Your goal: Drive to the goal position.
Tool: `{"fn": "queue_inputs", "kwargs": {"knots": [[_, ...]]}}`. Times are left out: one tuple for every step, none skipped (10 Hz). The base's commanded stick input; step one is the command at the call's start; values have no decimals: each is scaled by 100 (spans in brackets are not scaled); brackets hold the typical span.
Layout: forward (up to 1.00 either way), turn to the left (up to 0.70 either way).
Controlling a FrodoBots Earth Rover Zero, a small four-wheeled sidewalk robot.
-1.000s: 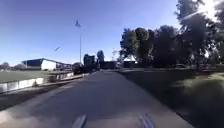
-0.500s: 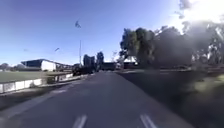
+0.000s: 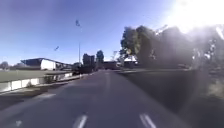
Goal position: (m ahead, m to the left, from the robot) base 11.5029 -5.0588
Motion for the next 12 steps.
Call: {"fn": "queue_inputs", "kwargs": {"knots": [[100,0],[100,0],[100,0],[100,0],[100,0],[100,0],[100,0],[100,0],[100,0],[100,0],[100,0],[100,0]]}}
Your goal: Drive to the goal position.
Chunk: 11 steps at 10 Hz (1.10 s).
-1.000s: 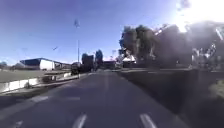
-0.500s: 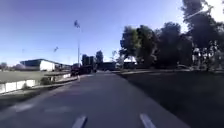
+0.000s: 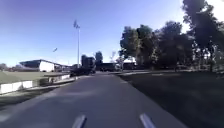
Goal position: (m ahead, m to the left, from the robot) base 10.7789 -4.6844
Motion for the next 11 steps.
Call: {"fn": "queue_inputs", "kwargs": {"knots": [[100,0],[100,0],[100,0],[100,0],[100,0],[100,0],[100,0],[100,40],[100,40],[100,40],[100,0]]}}
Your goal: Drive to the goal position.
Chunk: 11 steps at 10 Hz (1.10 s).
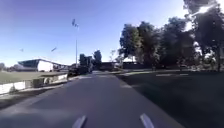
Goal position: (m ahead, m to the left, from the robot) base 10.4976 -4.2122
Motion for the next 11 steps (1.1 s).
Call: {"fn": "queue_inputs", "kwargs": {"knots": [[100,0],[100,0],[100,0],[100,0],[100,0],[100,0],[100,0],[100,0],[100,0],[100,0],[100,3]]}}
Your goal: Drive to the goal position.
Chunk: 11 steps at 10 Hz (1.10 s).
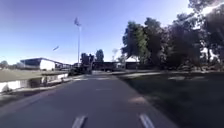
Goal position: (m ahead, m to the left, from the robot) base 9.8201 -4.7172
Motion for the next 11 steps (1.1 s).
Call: {"fn": "queue_inputs", "kwargs": {"knots": [[100,20],[100,37],[100,40],[100,40],[100,0],[100,0],[100,0],[100,0],[100,0],[100,0],[100,0]]}}
